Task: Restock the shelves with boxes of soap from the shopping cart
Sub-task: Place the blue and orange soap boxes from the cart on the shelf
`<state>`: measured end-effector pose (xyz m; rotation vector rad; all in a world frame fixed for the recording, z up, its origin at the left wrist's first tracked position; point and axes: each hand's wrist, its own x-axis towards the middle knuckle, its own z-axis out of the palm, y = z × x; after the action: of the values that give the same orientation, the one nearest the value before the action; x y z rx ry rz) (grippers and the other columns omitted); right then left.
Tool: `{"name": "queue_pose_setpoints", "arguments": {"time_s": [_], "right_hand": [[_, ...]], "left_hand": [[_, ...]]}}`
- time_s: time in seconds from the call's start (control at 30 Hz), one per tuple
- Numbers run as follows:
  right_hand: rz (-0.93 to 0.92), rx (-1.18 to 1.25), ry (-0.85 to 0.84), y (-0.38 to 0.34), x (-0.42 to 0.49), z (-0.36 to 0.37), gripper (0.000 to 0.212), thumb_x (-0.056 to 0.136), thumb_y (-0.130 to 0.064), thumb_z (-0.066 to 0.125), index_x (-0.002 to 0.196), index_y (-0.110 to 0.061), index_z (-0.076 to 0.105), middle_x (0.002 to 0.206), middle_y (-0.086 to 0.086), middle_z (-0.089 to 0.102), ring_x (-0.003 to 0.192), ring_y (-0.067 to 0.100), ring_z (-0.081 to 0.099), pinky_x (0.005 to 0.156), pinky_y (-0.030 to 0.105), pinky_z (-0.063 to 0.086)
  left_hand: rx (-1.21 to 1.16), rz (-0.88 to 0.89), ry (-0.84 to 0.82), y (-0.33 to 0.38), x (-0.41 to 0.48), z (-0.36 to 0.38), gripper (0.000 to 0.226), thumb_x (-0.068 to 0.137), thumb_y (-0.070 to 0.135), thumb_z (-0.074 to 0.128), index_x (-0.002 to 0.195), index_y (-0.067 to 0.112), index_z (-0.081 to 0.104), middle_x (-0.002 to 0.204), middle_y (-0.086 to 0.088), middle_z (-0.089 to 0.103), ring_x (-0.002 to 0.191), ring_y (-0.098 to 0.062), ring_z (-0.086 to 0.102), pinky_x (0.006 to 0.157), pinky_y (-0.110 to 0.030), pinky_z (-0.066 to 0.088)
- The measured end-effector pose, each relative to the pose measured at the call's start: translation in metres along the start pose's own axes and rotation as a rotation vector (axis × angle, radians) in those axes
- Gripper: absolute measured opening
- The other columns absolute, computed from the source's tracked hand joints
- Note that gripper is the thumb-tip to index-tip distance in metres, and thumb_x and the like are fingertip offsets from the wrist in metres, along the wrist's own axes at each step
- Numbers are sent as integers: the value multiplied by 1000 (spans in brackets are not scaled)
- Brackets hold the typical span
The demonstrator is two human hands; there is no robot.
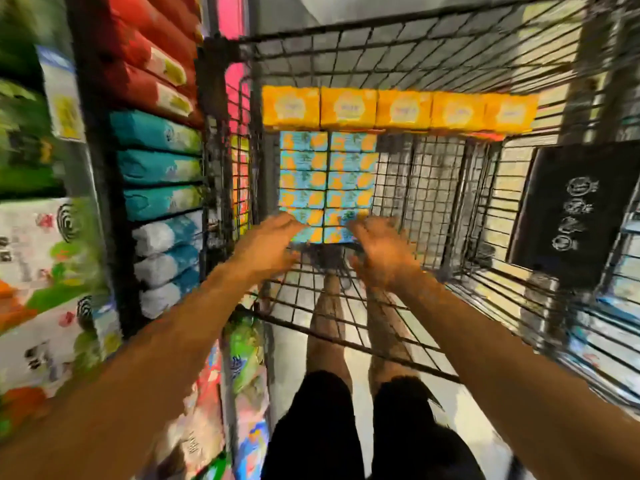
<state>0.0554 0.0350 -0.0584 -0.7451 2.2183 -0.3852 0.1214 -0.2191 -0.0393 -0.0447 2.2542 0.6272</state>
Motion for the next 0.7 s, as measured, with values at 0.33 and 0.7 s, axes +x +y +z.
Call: {"name": "queue_pose_setpoints", "arguments": {"time_s": [0.33, 0.7], "right_hand": [[-165, -101, 215, 36, 43, 70, 48, 75, -26, 77, 119, -12, 65, 113, 12, 60, 104, 31, 43, 79, 46, 48], [10, 313, 135, 32, 5, 6, 51, 78, -45, 68, 124, -22, 63, 125, 10, 67, 112, 37, 64, 93, 51, 53]], "left_hand": [[458, 199, 213, -25, 40, 40, 35, 80, 21, 69, 115, 20, 66, 118, -8, 60, 111, -34, 55, 78, -44, 40], [113, 204, 211, 2, 12, 3, 49, 72, 26, 82, 115, 11, 66, 121, -11, 62, 114, -34, 55, 91, -45, 50]]}}
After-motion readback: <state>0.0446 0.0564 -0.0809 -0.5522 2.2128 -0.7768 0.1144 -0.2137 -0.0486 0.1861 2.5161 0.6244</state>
